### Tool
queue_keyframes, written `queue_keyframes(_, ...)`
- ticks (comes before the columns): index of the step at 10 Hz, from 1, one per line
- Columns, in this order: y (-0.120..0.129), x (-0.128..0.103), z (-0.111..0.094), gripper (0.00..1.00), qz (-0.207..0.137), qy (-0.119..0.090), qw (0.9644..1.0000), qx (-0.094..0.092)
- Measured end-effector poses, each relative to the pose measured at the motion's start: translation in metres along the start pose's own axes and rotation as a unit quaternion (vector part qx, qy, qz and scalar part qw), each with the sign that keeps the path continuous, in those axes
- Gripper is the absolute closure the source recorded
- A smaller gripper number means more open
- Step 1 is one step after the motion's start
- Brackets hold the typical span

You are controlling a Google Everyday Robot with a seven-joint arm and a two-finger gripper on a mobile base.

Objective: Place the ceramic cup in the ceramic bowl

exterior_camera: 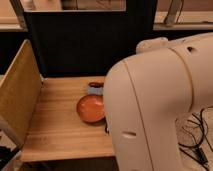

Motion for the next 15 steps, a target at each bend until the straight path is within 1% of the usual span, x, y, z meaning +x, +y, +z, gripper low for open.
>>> queue_keyframes(3,0.024,0.030,0.007,0.38,-0.030,0.015,0.9994,-0.011)
queue_keyframes(5,0.037,0.047,0.013,0.38,-0.041,0.028,0.9985,-0.020)
queue_keyframes(10,0.037,0.047,0.014,0.38,-0.041,0.030,0.9985,-0.022)
queue_keyframes(12,0.048,0.055,0.029,0.38,-0.048,0.049,0.9971,-0.032)
queue_keyframes(13,0.056,0.059,0.039,0.38,-0.056,0.061,0.9959,-0.036)
queue_keyframes(15,0.064,0.066,0.057,0.38,-0.062,0.085,0.9935,-0.045)
